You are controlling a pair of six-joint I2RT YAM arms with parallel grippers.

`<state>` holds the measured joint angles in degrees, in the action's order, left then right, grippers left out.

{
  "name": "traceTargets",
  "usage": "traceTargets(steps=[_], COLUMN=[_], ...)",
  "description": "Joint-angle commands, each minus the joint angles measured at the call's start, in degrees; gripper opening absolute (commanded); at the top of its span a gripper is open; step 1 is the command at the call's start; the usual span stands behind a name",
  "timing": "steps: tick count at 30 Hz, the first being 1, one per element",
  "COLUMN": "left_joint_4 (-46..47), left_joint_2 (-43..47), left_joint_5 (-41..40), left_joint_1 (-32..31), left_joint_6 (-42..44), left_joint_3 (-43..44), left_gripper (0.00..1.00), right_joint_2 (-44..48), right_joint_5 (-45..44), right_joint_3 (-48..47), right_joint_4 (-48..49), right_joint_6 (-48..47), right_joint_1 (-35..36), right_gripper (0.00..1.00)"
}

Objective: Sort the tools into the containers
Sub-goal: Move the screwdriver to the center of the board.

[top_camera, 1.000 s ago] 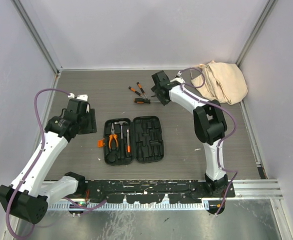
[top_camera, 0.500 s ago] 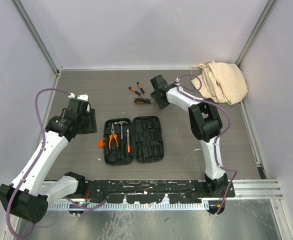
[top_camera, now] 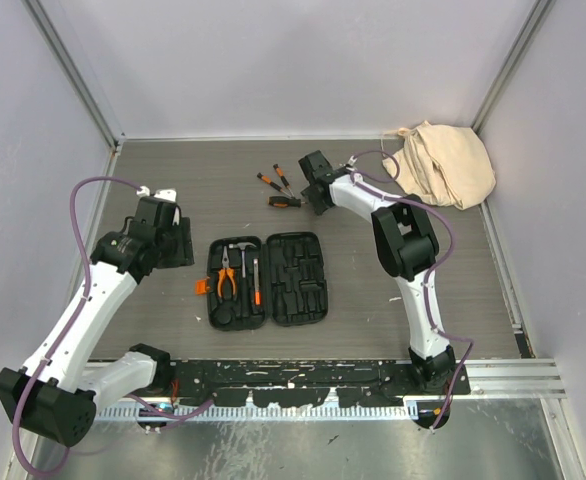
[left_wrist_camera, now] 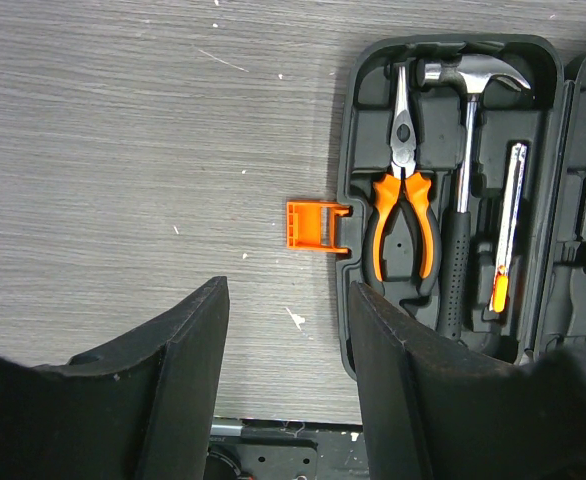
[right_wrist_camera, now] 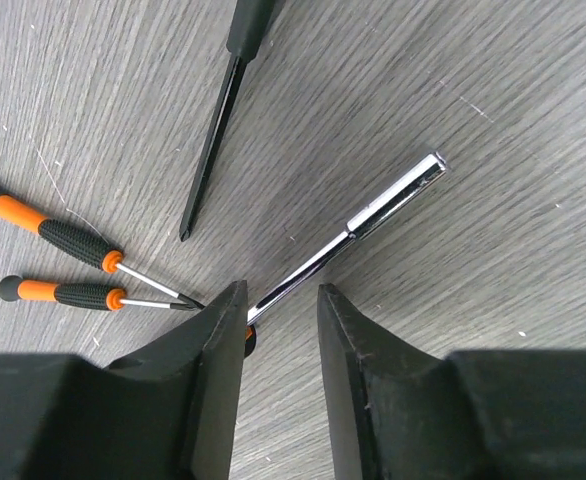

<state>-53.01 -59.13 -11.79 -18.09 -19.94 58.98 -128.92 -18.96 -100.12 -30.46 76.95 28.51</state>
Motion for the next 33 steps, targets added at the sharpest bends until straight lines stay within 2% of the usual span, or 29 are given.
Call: traceTargets(steps=[1, 7, 14, 18, 25, 33], left_joint_4=[2.01, 2.01, 2.03, 2.05, 2.06, 2.13], left_joint_2=[0.17, 0.07, -0.37, -0.37, -0.67, -0.81], left_joint_5=[-0.43, -0.51, -0.39, -0.47, -0.42, 0.06], left_joint_1=[0.3, 0.32, 0.33, 0.26, 0.32, 0.27], left_joint_6=[0.95, 0.99, 1.05, 1.05, 1.05, 1.14], left_joint_3=[0.08, 0.08, 0.08, 0.08, 0.08, 0.08], left_gripper=[0.52, 0.53, 0.53, 0.53, 0.53, 0.53], right_joint_2=[-0.68, -0.08, 4.26, 7.58, 14.65, 20.46], right_joint_5=[-0.76, -0.72, -0.69, -1.08, -4.26, -4.46], right_joint_3=[-2.02, 0.59, 9.02, 13.93, 22.41, 28.44], right_joint_4=[0.73, 1.82, 6.71, 8.96, 11.47, 13.4], right_joint_6=[1.15, 1.04, 1.91, 3.08, 2.86, -5.96], right_joint_1=[0.05, 0.05, -1.0, -1.97, -3.68, -6.95], right_gripper=[0.38, 0.28, 0.14, 0.1, 0.06, 0.1])
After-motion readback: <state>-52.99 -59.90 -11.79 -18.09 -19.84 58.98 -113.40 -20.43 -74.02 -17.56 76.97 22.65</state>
